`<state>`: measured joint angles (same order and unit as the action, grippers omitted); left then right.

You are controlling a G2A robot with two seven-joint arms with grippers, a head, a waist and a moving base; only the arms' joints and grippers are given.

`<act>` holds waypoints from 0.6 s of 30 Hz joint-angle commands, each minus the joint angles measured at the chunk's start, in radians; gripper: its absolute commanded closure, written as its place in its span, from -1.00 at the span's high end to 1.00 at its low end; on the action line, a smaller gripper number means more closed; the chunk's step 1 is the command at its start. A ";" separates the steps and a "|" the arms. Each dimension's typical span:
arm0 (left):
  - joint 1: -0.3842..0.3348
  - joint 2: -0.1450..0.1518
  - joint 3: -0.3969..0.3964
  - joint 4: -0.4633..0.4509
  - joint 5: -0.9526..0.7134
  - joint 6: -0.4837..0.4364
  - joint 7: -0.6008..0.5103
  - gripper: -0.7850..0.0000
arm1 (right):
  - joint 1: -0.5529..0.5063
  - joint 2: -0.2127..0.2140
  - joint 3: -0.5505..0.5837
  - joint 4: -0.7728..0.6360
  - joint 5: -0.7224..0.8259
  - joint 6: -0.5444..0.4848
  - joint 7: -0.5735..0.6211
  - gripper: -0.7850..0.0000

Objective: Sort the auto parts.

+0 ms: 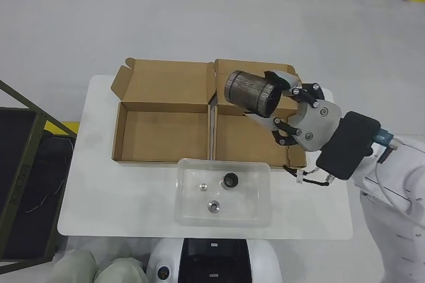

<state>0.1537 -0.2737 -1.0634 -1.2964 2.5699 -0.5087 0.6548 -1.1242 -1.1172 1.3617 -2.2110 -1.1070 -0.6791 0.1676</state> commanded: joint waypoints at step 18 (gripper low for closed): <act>0.000 0.000 0.000 0.000 0.000 0.000 0.000 1.00 | 0.027 -0.011 -0.159 0.172 -0.075 0.072 0.097 -1.00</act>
<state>0.1537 -0.2737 -1.0634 -1.2964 2.5699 -0.5087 0.6548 -1.1005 -1.1268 1.2099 -2.0615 -1.1872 -0.6168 0.2607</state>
